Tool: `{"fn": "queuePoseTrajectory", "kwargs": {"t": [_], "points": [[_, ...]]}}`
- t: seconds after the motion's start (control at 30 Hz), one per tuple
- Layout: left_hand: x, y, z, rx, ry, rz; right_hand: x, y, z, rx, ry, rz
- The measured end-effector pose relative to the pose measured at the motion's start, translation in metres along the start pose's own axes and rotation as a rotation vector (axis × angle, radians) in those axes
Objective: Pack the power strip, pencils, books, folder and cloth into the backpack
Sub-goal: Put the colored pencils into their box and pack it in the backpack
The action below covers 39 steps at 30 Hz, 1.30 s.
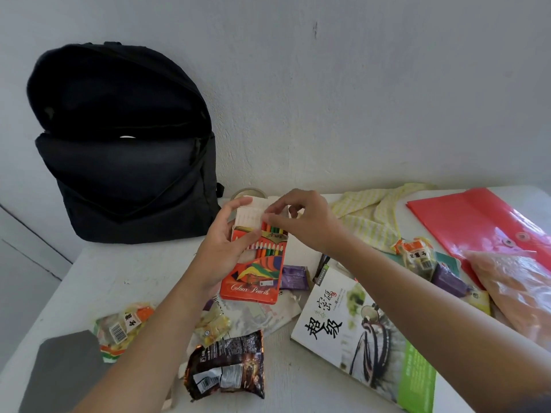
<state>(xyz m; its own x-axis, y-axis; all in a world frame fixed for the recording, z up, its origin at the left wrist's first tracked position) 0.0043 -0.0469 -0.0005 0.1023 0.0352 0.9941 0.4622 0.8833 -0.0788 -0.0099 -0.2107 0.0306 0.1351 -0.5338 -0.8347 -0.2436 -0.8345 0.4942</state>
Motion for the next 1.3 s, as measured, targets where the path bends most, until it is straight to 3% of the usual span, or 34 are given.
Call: {"fn": "queuePoseTrajectory", "kwargs": {"t": [0.13,0.2,0.33,0.53,1.07,1.3], "points": [[-0.002,0.011,0.001,-0.015,0.020,-0.004,0.014,0.011,0.006,0.146,-0.080,-0.054],[-0.006,0.016,0.002,-0.040,0.041,0.001,0.032,0.016,0.012,0.172,-0.159,0.057],[-0.010,0.025,0.004,-0.079,0.048,-0.018,0.072,0.006,0.031,-0.036,-0.275,0.444],[-0.018,0.023,0.005,-0.082,0.066,0.001,0.102,-0.003,0.044,-0.190,-0.334,0.710],[-0.021,-0.018,0.000,0.056,0.082,0.086,0.125,0.000,0.022,-0.448,-0.378,0.602],[-0.024,-0.026,0.005,0.120,0.073,0.021,0.117,-0.009,0.015,-0.509,-0.313,0.710]]}}
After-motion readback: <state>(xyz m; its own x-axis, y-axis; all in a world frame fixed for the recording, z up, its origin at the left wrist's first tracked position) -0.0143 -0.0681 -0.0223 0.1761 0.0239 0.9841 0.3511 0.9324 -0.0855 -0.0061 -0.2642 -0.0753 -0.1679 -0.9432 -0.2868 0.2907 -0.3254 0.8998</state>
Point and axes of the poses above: each hand's wrist, its own z-axis away from the middle knuckle, its own y-axis out of the back of the hand, x = y × z, the point moved 8 cm from there along -z, towards the middle knuckle
